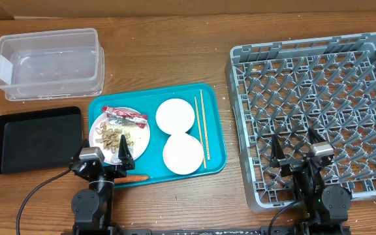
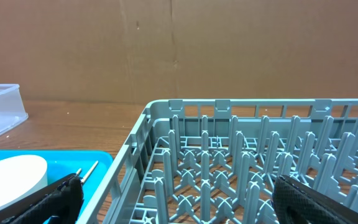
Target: Sort waste into correct bins and load items into the dishwasher
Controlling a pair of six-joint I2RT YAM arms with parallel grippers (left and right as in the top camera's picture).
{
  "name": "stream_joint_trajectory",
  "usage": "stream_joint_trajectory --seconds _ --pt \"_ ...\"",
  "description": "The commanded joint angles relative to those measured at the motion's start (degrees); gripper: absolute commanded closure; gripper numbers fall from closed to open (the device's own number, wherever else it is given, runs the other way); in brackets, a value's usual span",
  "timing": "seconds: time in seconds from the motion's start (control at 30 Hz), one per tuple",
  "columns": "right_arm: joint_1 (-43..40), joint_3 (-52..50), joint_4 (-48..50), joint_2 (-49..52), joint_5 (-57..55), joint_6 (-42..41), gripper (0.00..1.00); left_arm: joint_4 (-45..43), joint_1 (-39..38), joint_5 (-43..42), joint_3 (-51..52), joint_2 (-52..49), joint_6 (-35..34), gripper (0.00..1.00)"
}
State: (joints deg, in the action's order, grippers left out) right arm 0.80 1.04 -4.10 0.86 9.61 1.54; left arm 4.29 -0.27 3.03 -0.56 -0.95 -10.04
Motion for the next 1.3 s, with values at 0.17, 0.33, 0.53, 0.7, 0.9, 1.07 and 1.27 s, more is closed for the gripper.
stream_joint_trajectory --seconds 0.17,0.33,0.53,0.7,0.9,1.07,1.27 --pt "0.3 1.0 0.7 -0.4 -0.6 -14.7 0.00 0.0 0.3 -1.6 0.3 0.7 -6.6 0.00" --pt "0.2 4.7 -0.5 0.7 -2.3 -15.3 0.00 1.6 0.3 -1.6 -1.4 0.7 -6.8 0.00" --pt "0.2 15.2 -11.5 8.4 -6.4 -15.1 0.00 12.0 0.3 0.6 -10.9 -1.2 -6.7 0.00" --pt "0.2 27.3 -21.0 20.2 -8.0 -15.1 0.00 18.4 0.3 2.3 -19.6 -8.7 -4.5 0.00" --pt "0.2 42.1 -34.1 35.2 -8.3 -15.1 0.00 24.7 0.3 3.1 -31.8 -23.3 -4.0 0.00" --pt "0.2 51.3 -41.2 46.8 -8.0 -15.1 0.00 35.2 0.3 2.4 -45.6 -38.9 -2.6 0.00" --pt "0.2 52.5 -42.1 53.3 -6.2 -15.1 0.00 44.7 0.3 -0.1 -57.1 -52.0 -2.8 0.00"
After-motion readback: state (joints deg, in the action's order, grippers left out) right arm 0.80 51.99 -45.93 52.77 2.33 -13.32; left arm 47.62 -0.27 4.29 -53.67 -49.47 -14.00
